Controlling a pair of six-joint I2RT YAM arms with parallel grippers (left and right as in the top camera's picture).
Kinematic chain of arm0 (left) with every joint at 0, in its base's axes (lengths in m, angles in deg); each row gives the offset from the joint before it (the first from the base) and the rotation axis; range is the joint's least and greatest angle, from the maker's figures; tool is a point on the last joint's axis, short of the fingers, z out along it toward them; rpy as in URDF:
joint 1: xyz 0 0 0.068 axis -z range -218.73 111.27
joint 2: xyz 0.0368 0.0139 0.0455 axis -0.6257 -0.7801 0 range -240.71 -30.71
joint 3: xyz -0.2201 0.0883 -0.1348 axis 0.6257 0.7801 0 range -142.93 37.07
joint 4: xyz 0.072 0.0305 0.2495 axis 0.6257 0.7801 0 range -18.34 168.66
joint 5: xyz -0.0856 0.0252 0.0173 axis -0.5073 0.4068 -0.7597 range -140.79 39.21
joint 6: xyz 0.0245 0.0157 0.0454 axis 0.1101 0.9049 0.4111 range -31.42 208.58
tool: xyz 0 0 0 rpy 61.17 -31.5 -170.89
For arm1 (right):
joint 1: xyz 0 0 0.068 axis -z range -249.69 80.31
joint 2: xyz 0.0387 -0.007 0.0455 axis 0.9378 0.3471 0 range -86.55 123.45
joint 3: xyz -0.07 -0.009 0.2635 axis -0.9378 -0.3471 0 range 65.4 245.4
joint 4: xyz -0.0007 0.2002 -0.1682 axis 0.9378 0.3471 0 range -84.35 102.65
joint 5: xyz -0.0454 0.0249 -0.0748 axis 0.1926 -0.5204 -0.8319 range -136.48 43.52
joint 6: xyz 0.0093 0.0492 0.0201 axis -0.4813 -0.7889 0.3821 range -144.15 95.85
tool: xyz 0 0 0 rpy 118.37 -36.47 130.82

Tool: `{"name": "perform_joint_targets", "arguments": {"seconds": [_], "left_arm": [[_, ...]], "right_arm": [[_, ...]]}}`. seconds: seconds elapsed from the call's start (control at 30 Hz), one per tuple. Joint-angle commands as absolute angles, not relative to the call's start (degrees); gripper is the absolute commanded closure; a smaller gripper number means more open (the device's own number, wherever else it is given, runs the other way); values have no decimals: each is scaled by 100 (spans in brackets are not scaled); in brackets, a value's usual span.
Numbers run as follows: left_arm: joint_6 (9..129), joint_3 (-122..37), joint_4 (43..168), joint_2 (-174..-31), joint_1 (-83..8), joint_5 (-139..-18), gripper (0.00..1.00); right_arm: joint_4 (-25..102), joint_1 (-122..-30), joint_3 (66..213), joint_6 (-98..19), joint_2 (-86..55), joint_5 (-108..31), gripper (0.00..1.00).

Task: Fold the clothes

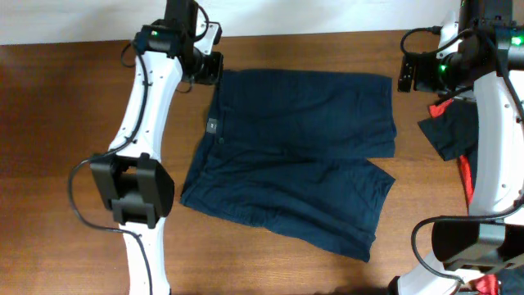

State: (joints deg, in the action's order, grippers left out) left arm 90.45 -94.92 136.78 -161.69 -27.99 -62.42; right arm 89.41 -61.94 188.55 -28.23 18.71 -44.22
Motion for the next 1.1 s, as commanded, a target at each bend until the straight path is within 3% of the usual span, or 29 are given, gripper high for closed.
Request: {"name": "perform_joint_targets", "arguments": {"seconds": [0.0,0.03,0.07,0.2,0.77,0.83,0.87,0.93,1.07], "left_arm": [[9027,-9406,13298,-16724,-2670,-6411,86],[9025,-9406,13173,-16881,-2661,-6411,78],[9025,-9406,13130,-16956,-2661,-6411,62],[9025,-9406,12970,-17321,-2674,-6406,42],[8702,-9406,13060,-17968,-2681,-6170,40],[8638,-9406,13062,-17996,-2690,-6172,47],[8638,-9413,13053,-17994,-2690,-6172,59],[8638,-9450,13058,-17994,-2690,-6172,75],[8632,-9498,13060,-17994,-2735,-6170,99]], "right_arm": [[8944,-6179,18862,-2821,1862,-4453,1],[8946,-6179,18862,-2821,1862,-4455,1],[8946,-6179,18862,-2821,1862,-4455,1],[8944,-6179,18862,-2821,1862,-4455,2],[8944,-6179,18862,-2821,1862,-4453,2],[8944,-6179,18862,-2821,1862,-4455,2],[8946,-6179,18862,-2821,1862,-4455,2],[8944,-6179,18862,-2821,1862,-4455,2],[8946,-6179,18862,-2821,1862,-4455,2]]}}
